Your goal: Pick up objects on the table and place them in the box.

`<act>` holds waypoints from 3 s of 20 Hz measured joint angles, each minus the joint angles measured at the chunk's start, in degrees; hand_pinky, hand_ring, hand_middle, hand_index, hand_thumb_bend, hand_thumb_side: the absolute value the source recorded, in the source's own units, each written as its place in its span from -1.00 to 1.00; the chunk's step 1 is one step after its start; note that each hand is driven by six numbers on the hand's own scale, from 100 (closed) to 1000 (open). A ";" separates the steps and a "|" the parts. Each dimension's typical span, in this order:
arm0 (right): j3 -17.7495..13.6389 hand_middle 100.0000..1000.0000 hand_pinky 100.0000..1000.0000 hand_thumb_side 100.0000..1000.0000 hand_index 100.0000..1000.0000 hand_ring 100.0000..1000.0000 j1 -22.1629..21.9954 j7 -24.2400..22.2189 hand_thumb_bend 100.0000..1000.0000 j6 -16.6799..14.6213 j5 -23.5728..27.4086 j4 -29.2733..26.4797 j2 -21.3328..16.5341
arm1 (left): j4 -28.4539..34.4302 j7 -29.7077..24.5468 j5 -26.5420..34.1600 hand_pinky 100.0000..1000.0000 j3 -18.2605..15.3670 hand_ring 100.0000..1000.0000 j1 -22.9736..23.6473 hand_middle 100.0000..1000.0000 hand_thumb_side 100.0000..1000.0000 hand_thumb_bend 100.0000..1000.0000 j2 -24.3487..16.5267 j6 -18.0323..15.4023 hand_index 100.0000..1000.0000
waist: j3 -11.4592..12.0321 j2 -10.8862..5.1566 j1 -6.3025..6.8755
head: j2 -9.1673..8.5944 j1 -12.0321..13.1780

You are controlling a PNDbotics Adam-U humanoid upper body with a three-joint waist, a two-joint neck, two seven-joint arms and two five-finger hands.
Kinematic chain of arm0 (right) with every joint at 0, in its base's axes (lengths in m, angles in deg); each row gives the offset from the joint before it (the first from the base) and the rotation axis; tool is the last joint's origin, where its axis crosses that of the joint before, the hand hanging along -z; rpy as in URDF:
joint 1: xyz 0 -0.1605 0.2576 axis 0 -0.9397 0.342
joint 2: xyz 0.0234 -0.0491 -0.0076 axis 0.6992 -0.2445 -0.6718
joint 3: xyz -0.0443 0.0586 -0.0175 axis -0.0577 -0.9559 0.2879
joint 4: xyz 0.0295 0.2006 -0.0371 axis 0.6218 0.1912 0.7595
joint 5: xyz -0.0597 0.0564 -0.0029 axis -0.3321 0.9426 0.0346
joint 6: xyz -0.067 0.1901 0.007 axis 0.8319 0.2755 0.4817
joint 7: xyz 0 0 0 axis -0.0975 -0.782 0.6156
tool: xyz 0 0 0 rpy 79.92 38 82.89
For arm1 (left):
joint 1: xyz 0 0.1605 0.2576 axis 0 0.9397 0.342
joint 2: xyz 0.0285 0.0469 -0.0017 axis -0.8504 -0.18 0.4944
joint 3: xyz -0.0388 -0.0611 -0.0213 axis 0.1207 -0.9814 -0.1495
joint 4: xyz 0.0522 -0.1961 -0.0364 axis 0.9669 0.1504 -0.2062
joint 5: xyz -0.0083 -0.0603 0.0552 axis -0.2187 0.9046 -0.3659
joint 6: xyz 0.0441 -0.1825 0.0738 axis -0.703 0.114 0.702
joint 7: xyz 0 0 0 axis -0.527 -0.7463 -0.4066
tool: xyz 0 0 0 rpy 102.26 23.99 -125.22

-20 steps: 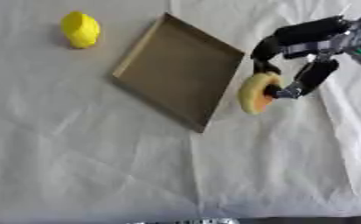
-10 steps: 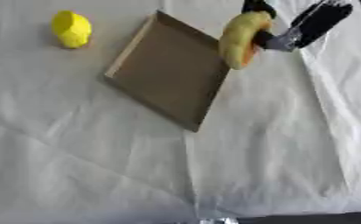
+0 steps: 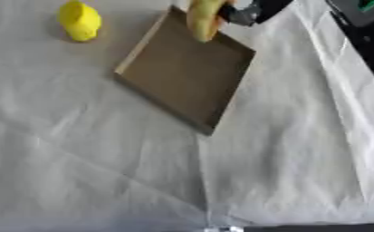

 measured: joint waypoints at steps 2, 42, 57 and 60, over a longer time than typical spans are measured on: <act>0.60 -0.28 0.68 -1.00 0.34 0.16 0.15 0.03 -1.00 -2.13 -1.55 1.87 0.64 | 0.00 -0.12 0.23 0.95 0.01 0.91 -0.28 0.64 0.27 -1.00 0.00 0.08 0.79 | 0.05 0.01 -0.20 | 0.00 -0.05; -30.10 0.47 0.81 -0.13 0.78 0.39 -44.21 31.37 -1.00 -17.51 29.58 -26.89 -4.37 | -18.37 0.49 -23.42 0.73 4.75 0.87 -11.32 0.64 -0.27 -1.00 -22.73 -7.00 0.83 | -13.69 4.35 5.15 | -7.88 14.76; -34.24 0.50 0.83 -0.02 0.77 0.38 -50.76 35.98 -1.00 -22.98 26.34 -26.94 7.67 | -49.39 -16.01 -48.97 0.87 14.28 1.00 -24.16 0.80 -0.36 -0.07 -28.01 -17.61 0.90 | -17.06 4.64 6.96 | -9.62 22.92; -33.91 0.49 0.83 0.02 0.77 0.37 -50.76 36.01 -1.00 -23.00 26.12 -26.94 8.09 | -52.31 -16.71 -53.06 0.87 16.19 1.00 -26.79 0.78 -0.33 -0.03 -26.28 -16.92 0.88 | -17.26 4.66 6.96 | -9.63 23.29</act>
